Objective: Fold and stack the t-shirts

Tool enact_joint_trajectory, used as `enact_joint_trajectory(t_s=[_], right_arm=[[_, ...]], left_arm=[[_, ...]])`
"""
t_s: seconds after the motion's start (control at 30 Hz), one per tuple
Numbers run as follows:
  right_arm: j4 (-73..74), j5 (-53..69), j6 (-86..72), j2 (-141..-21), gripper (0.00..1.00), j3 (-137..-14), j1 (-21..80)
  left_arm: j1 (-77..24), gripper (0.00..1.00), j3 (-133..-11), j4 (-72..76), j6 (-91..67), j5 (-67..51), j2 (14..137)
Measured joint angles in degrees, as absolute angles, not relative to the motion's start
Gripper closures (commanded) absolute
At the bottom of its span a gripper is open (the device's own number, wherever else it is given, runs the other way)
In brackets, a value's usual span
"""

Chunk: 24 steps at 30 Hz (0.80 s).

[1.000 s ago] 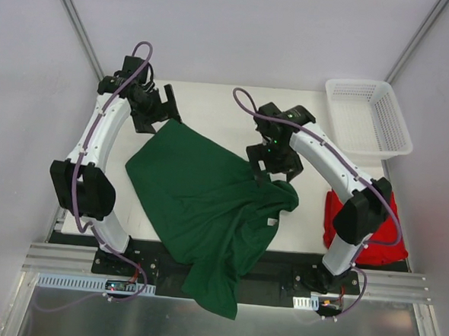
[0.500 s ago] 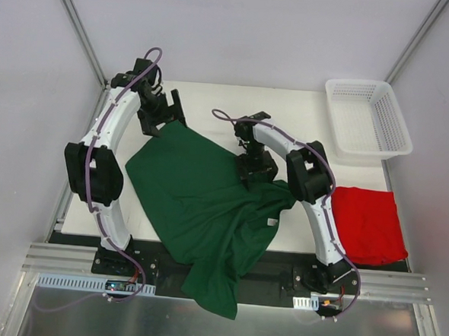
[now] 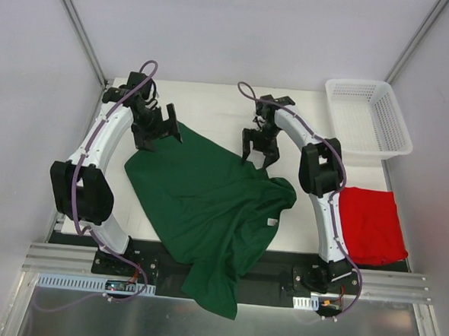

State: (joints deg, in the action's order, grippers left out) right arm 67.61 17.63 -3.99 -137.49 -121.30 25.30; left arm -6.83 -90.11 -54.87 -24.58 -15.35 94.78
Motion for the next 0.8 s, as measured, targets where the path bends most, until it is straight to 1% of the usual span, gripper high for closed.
enact_joint_trajectory(t_s=[0.13, 0.23, 0.27, 0.33, 0.4, 0.43, 0.47, 0.53, 0.57, 0.7, 0.8], right_arm=[[66.50, 18.11, -5.63, -138.12, 0.21, -124.75, 23.64], [66.15, 18.46, -6.00, -139.81, 0.19, -125.01, 23.88], [66.30, 18.46, -5.98, -140.38, 0.16, -124.99, 24.08], [67.72, 18.17, -6.07, -141.36, 0.15, -124.62, 24.84], [68.49, 16.27, -5.96, -140.79, 0.18, -123.22, 25.87], [68.66, 15.79, -5.96, -140.42, 0.24, -122.45, 26.20], [68.58, 15.57, -5.93, -139.79, 0.42, -121.05, 26.55], [68.95, 15.51, -5.52, -139.13, 0.72, -119.00, 27.07], [69.19, 15.73, -5.37, -139.15, 0.98, -118.48, 27.16], [69.28, 16.08, -5.56, -139.24, 0.99, -117.75, 27.40], [69.89, 14.06, -5.65, -139.22, 0.99, -119.83, 27.75]], left_arm=[[-6.83, 0.01, -88.97, -54.81, -23.99, -15.35, 94.67], [-6.83, 0.01, -88.14, -54.74, -23.33, -14.98, 94.24], [-6.83, 0.01, -87.92, -54.76, -23.18, -14.87, 94.08], [-6.83, 0.01, -87.33, -54.70, -23.00, -14.55, 93.60], [-6.83, 0.01, -86.74, -54.72, -22.87, -14.44, 93.14], [-6.83, 0.01, -86.50, -54.72, -22.87, -14.44, 92.99], [-6.83, 0.01, -86.28, -54.74, -22.87, -14.44, 92.86], [-6.83, 0.01, -86.02, -54.70, -22.85, -14.41, 92.84], [-6.83, 0.01, -85.86, -54.68, -22.85, -14.39, 92.84], [-6.83, 0.01, -85.56, -54.70, -22.83, -14.31, 92.84], [-6.83, 0.01, -85.56, -54.70, -22.85, -14.33, 92.77]])
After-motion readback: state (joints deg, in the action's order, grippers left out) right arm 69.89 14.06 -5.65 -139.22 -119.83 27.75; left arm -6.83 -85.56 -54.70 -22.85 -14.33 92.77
